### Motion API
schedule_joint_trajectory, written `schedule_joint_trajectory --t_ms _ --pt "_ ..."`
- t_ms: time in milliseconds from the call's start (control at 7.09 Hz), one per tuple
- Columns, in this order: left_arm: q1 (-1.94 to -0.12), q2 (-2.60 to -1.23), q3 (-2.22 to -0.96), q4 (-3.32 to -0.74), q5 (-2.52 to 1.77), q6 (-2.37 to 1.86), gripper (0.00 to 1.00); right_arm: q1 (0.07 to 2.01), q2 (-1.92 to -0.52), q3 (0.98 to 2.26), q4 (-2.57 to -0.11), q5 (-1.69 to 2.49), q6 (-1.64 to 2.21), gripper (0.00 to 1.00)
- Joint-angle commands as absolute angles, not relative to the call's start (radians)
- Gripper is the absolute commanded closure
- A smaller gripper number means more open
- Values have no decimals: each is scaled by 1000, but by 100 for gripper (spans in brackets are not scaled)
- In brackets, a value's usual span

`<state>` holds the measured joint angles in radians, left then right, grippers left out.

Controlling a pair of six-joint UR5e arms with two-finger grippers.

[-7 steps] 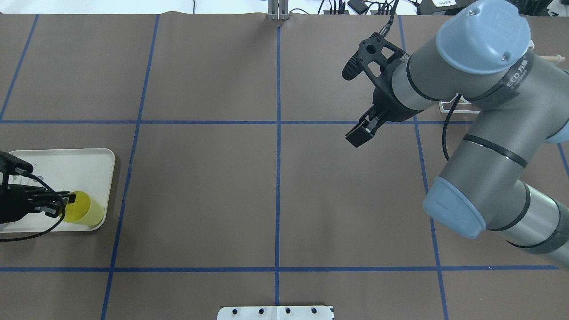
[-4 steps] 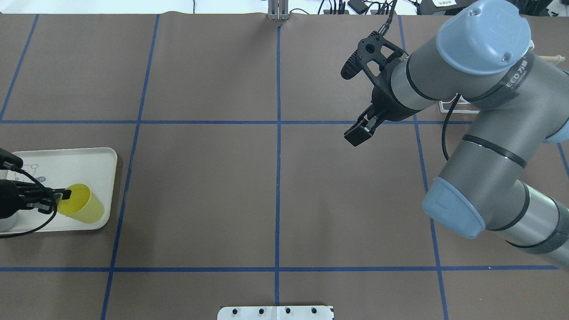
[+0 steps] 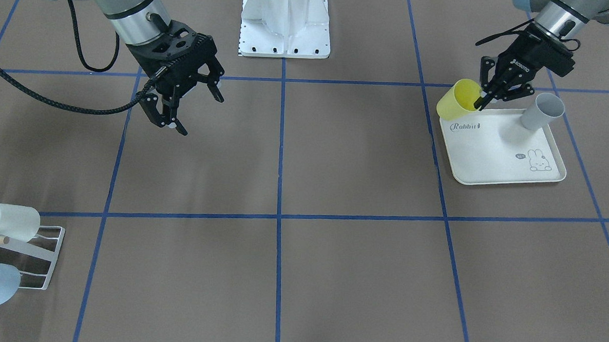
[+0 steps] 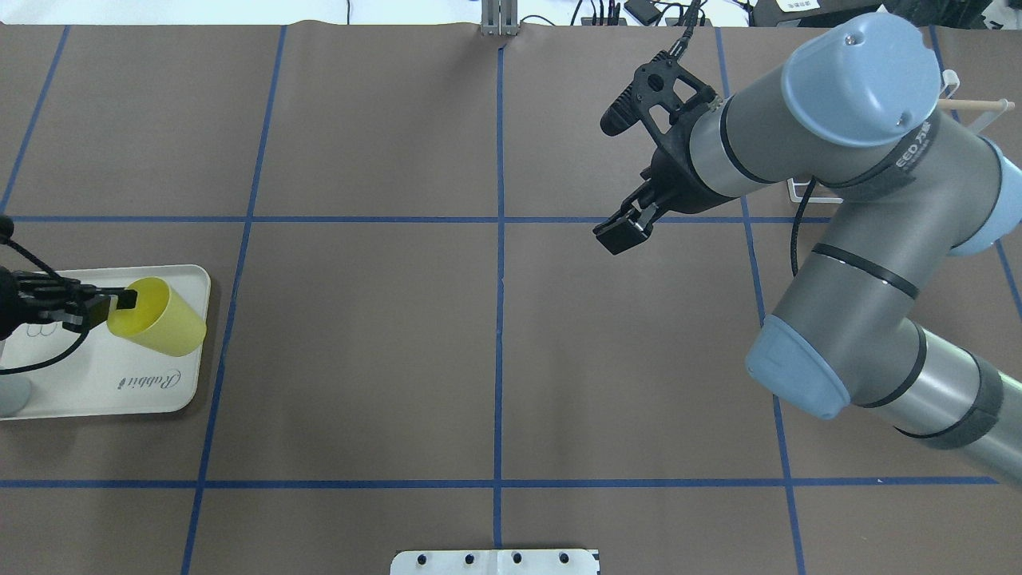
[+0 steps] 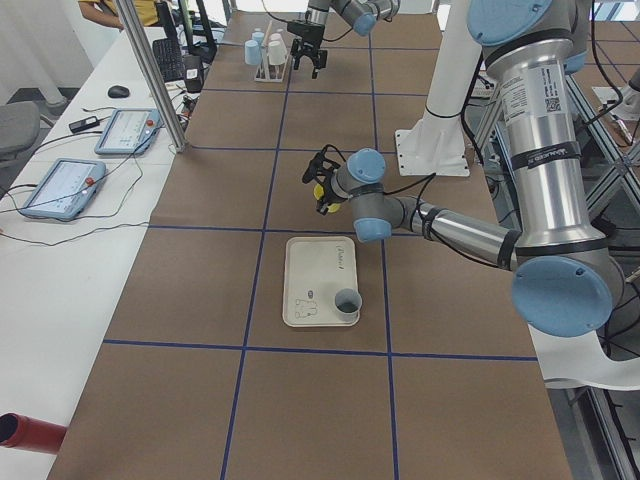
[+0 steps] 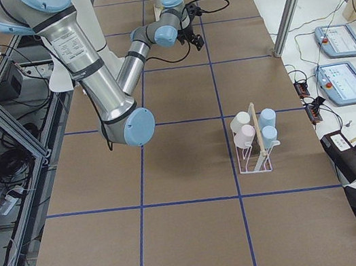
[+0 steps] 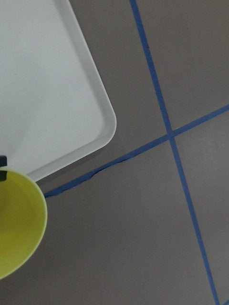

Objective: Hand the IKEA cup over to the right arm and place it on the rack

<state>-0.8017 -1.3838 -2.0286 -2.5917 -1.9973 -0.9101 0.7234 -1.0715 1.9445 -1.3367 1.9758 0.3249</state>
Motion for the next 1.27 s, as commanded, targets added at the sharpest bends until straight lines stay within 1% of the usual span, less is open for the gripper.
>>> schedule_joint_trajectory --t_ms 0,282,564,847,1129 --pt "-799 -1582 -2033 -2588 -2106 -1212 100 661 -1078 1869 -1063 1942 405 0" --pt "-798 -1751 -2034 -2595 -2144 -1484 100 563 -1081 1859 -923 1825 405 0" --pt "-732 -1853 -2025 -2592 -2134 -1590 100 450 -1083 1838 -753 1691 400 0" --pt "-716 -1884 -1988 -2591 -2129 -1618 100 404 -1086 1803 -590 1655 396 0" --pt "-715 -1899 -1951 -2591 -2128 -1615 100 388 -1123 1805 -501 1657 391 1"
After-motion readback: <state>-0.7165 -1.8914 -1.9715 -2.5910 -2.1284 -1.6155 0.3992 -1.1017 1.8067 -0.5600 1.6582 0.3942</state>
